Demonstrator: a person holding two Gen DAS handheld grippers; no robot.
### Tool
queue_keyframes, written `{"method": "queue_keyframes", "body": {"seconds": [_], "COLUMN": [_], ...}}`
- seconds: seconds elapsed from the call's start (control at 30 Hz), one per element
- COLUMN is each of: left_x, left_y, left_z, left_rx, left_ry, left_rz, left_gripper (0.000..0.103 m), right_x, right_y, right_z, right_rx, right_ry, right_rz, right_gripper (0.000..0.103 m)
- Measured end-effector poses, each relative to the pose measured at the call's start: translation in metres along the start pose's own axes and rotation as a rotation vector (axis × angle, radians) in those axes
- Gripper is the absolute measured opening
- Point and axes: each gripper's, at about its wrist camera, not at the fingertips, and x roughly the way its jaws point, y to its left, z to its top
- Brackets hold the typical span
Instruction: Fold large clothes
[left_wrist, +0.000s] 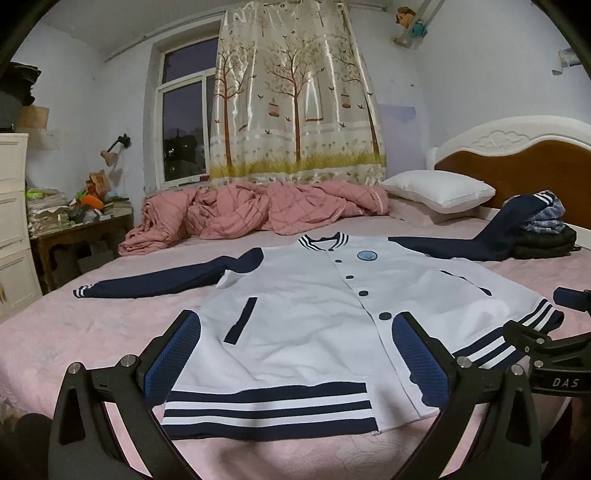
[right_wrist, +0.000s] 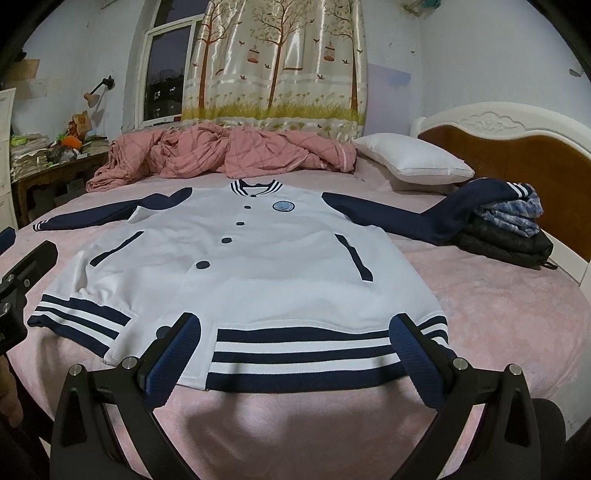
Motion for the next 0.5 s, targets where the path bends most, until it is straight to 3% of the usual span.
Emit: {"method": "queue_keyframes", "body": {"seconds": [0.5], "left_x": [0.009], "left_y": [0.017], "left_z": [-0.009], "left_rx": [-0.07], "left_ry": [0.014], "left_rz": [0.005], "left_gripper": [0.103], "right_x": [-0.006], "right_y": [0.001], "right_z": [0.001], "right_rx": [-0.004], "right_ry": [-0.029], "right_rz": [-0.008], "right_gripper": [0.103]}}
